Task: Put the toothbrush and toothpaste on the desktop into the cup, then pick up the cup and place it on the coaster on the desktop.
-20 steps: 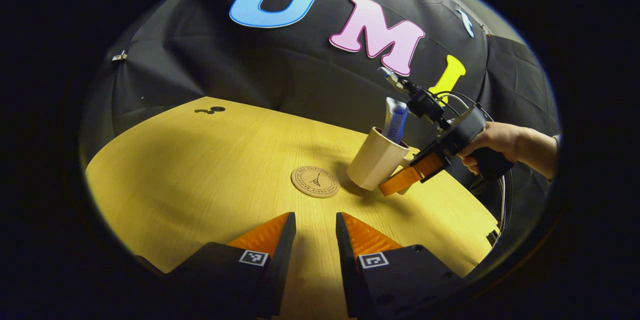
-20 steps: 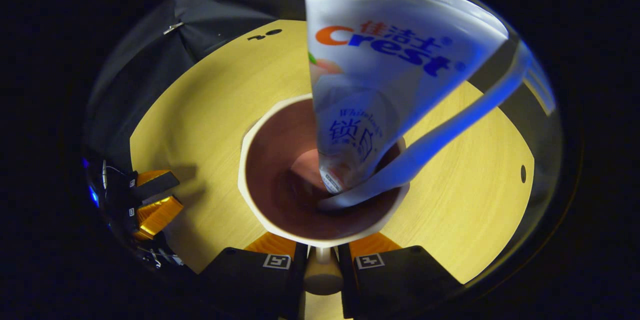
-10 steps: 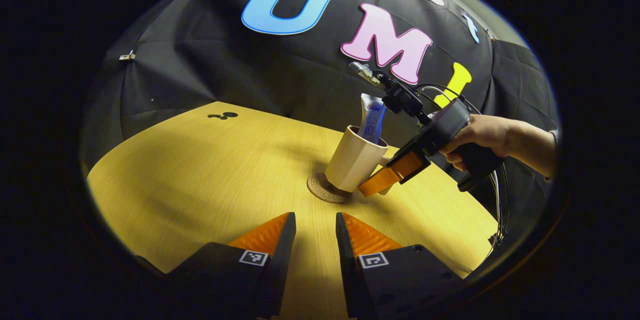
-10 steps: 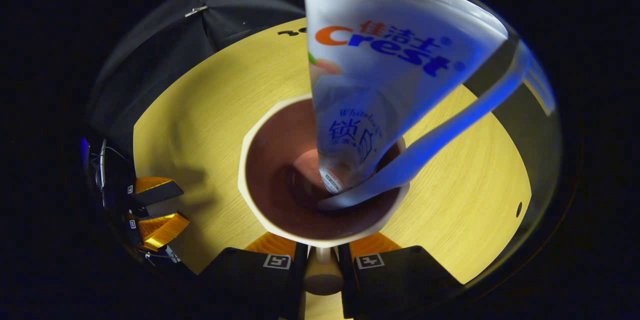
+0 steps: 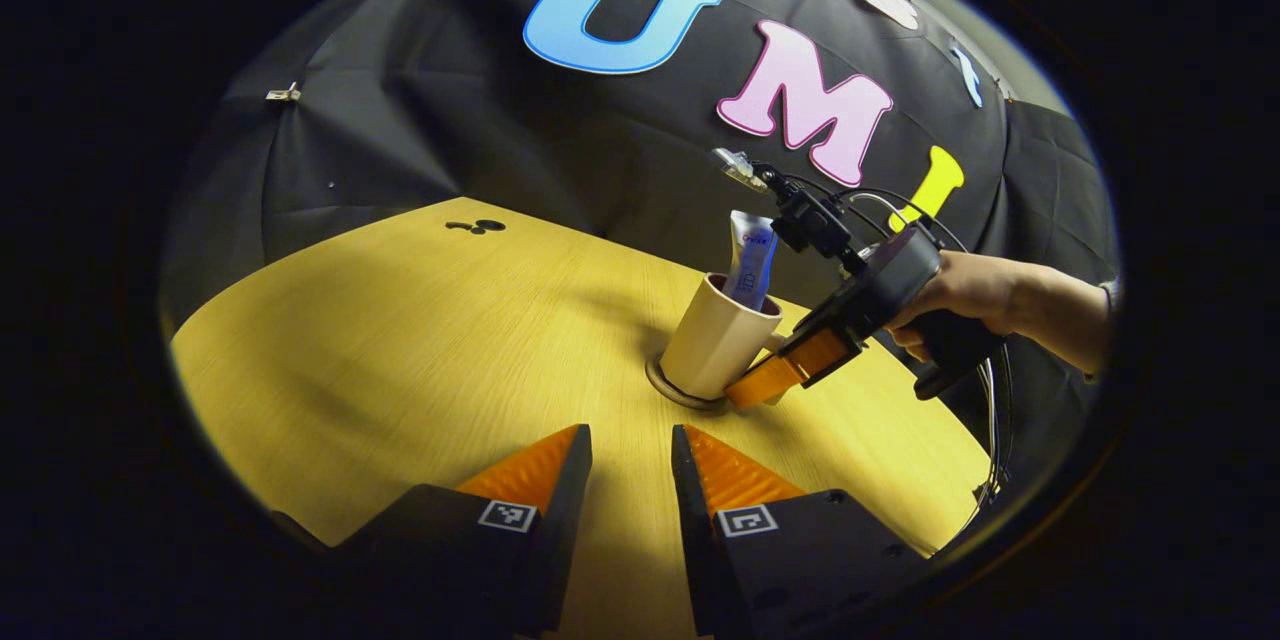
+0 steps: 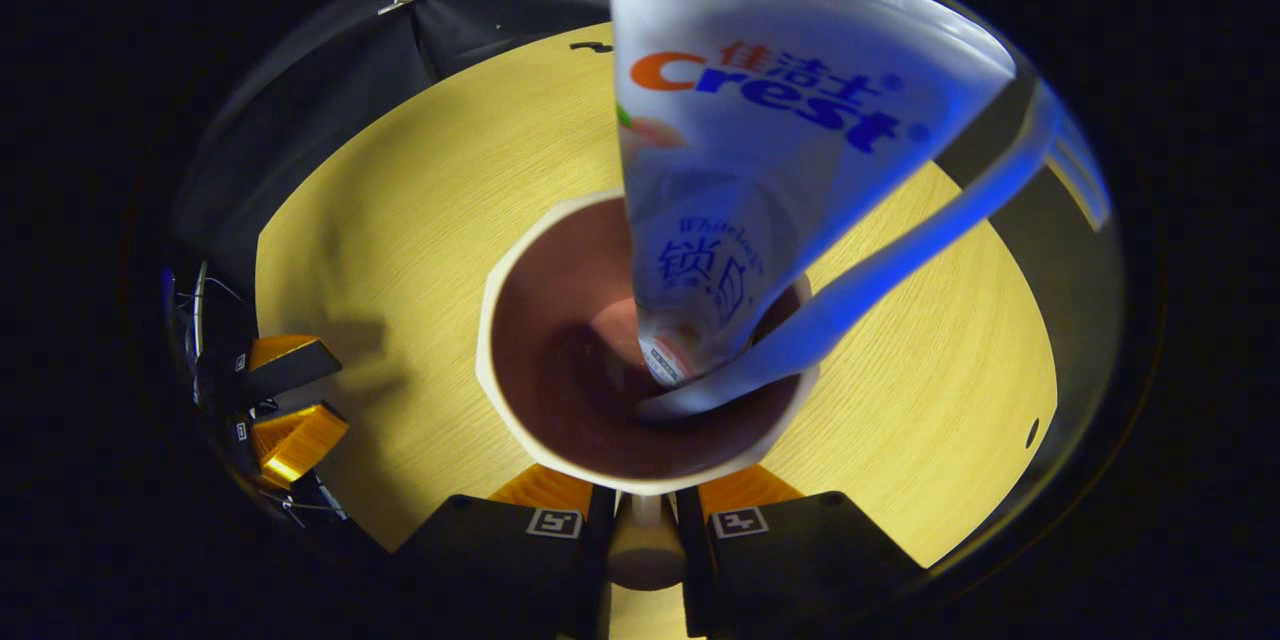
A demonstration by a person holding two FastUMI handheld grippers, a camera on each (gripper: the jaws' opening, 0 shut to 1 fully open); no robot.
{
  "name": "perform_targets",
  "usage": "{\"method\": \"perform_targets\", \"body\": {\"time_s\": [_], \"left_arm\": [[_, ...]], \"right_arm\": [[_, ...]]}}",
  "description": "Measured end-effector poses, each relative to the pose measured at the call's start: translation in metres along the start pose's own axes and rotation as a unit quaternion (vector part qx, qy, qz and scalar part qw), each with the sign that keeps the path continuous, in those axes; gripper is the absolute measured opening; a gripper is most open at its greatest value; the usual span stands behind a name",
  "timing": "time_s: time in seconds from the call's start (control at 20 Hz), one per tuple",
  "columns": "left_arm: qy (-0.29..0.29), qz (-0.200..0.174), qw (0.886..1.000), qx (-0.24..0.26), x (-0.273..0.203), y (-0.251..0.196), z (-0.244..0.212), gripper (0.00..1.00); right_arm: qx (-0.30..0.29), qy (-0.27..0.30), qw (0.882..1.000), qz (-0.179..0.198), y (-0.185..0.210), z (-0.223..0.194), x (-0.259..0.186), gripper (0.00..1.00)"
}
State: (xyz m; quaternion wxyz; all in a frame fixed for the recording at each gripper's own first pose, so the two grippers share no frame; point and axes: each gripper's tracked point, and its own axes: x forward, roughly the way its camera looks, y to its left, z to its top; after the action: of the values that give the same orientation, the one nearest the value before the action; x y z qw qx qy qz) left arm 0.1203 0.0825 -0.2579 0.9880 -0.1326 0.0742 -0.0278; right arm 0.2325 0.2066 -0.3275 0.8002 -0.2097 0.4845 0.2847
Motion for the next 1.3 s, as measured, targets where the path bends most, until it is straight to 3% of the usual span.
{"method": "perform_targets", "body": {"time_s": [0.3, 0.35, 0.45, 0.5, 0.7, 0.75, 0.8, 0.9, 0.95, 1.05, 1.1, 1.2, 1.3], "left_arm": [[0.001, 0.000, 1.000, 0.001, 0.000, -0.001, 0.000, 0.52], [0.000, -0.001, 1.000, 0.001, 0.000, -0.002, 0.000, 0.52], [0.001, -0.001, 1.000, 0.002, 0.001, -0.002, 0.001, 0.51], [0.002, -0.001, 1.000, 0.002, 0.000, -0.003, 0.001, 0.52], [0.006, -0.001, 1.000, 0.008, -0.002, -0.005, 0.004, 0.52], [0.006, -0.001, 1.000, 0.011, -0.003, -0.007, 0.006, 0.52], [0.007, -0.002, 1.000, 0.013, -0.004, -0.009, 0.009, 0.52], [0.009, -0.010, 1.000, 0.017, -0.007, -0.017, 0.016, 0.52], [0.009, -0.007, 1.000, 0.020, -0.008, -0.019, 0.020, 0.52], [0.010, -0.003, 1.000, 0.024, -0.011, -0.025, 0.032, 0.63], [0.011, -0.002, 1.000, 0.025, -0.013, -0.030, 0.038, 0.73], [0.004, 0.008, 0.999, 0.033, -0.020, -0.037, 0.053, 0.84], [0.002, 0.019, 0.999, 0.037, -0.021, -0.047, 0.071, 0.90]], "right_arm": [[0.000, 0.009, 1.000, 0.003, 0.001, -0.002, 0.002, 0.32], [0.000, 0.011, 1.000, 0.001, 0.001, -0.002, 0.001, 0.38], [-0.002, 0.007, 1.000, -0.003, -0.002, -0.001, -0.001, 0.32], [-0.001, 0.006, 1.000, -0.005, -0.002, -0.001, 0.000, 0.38], [0.003, -0.002, 1.000, -0.007, -0.004, -0.001, -0.007, 0.45], [0.005, -0.006, 1.000, -0.007, -0.005, -0.001, -0.013, 0.50], [0.009, -0.009, 1.000, -0.003, -0.003, -0.002, -0.016, 0.69], [0.016, -0.018, 1.000, -0.004, -0.003, -0.005, -0.029, 0.80], [0.019, -0.025, 0.999, -0.005, -0.004, -0.004, -0.037, 0.79], [0.026, -0.044, 0.999, -0.012, -0.006, -0.004, -0.058, 0.78], [0.030, -0.054, 0.998, -0.013, -0.006, -0.004, -0.068, 0.84], [0.045, -0.073, 0.996, -0.013, -0.006, -0.003, -0.090, 0.87], [0.062, -0.093, 0.994, -0.014, -0.006, -0.004, -0.113, 1.00]]}}
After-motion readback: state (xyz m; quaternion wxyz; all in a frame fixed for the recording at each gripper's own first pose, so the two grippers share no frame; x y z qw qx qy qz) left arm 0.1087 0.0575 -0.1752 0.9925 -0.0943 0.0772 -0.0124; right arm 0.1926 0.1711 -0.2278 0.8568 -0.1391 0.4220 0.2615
